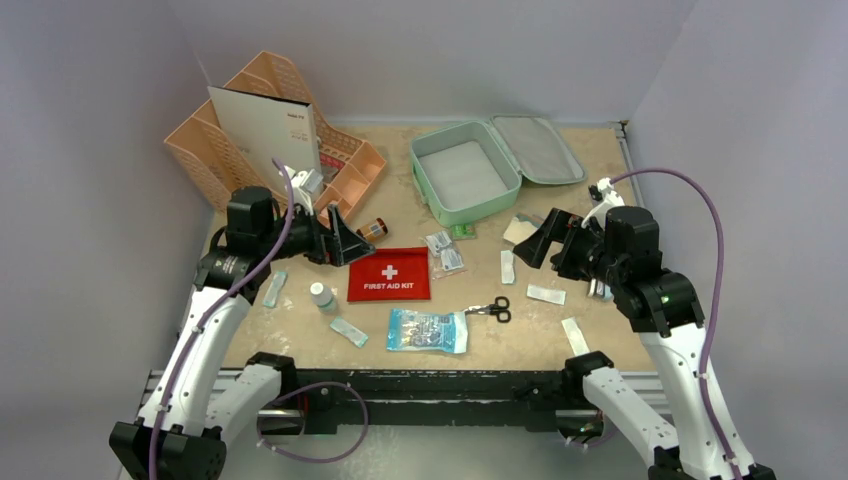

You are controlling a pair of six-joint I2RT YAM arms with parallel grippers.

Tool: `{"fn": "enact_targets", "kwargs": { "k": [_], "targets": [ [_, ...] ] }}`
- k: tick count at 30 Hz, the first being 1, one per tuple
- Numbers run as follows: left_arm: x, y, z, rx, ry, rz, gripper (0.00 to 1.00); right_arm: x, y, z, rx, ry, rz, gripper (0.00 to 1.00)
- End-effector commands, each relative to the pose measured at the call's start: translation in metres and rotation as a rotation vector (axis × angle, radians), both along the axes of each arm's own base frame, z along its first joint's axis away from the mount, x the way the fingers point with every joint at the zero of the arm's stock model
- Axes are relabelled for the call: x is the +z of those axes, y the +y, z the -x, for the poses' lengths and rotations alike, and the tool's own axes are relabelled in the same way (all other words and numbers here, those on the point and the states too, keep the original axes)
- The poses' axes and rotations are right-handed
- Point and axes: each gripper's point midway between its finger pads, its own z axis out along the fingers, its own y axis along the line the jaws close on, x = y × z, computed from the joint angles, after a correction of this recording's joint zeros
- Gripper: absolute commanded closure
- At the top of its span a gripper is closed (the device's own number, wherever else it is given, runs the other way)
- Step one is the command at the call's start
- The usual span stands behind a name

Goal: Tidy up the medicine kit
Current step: Pick up the medicine pouch from the center of the board.

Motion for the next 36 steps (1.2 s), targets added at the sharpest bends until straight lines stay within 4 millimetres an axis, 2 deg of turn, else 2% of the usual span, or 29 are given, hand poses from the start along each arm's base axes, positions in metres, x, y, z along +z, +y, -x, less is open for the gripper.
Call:
{"fn": "enact_targets", "kwargs": {
  "k": [1, 8, 15, 18, 22, 25, 27, 30, 33, 36],
  "targets": [
    [0.011, 0.003, -0.002, 0.014, -0.059, -0.022, 0.05, 0.010, 0.000, 0.002, -0.001, -0.028, -0.010, 0.01],
    [0.004, 0.010, -0.007, 0.052, -0.058, -0.064, 0.05, 0.003, 0.007, -0.001, 0.002, 0.005, -0.046, 0.01],
    [-0.003, 0.019, -0.011, 0.104, -0.076, -0.109, 0.06, -0.001, 0.019, -0.019, 0.026, 0.005, -0.089, 0.01],
    [-0.005, 0.029, -0.013, 0.155, -0.091, -0.151, 0.06, -0.004, 0.029, -0.029, 0.053, 0.009, -0.113, 0.01],
    [-0.015, 0.056, -0.022, 0.306, -0.083, -0.255, 0.07, -0.014, 0.055, -0.045, 0.136, 0.011, -0.217, 0.04],
    [-0.021, 0.073, -0.029, 0.408, -0.070, -0.308, 0.07, -0.026, 0.072, -0.062, 0.158, 0.025, -0.246, 0.13],
    [-0.021, 0.078, -0.031, 0.441, -0.071, -0.321, 0.06, -0.038, 0.084, -0.070, 0.170, 0.036, -0.188, 0.18],
    [-0.020, 0.083, -0.029, 0.454, -0.080, -0.337, 0.06, -0.063, 0.106, -0.078, 0.193, 0.073, -0.067, 0.26],
    [-0.018, 0.086, -0.026, 0.470, -0.098, -0.338, 0.06, -0.091, 0.131, -0.085, 0.213, 0.132, -0.026, 0.36],
    [-0.013, 0.088, -0.023, 0.484, -0.120, -0.328, 0.06, -0.114, 0.161, -0.092, 0.256, 0.139, 0.000, 0.39]
  ]
}}
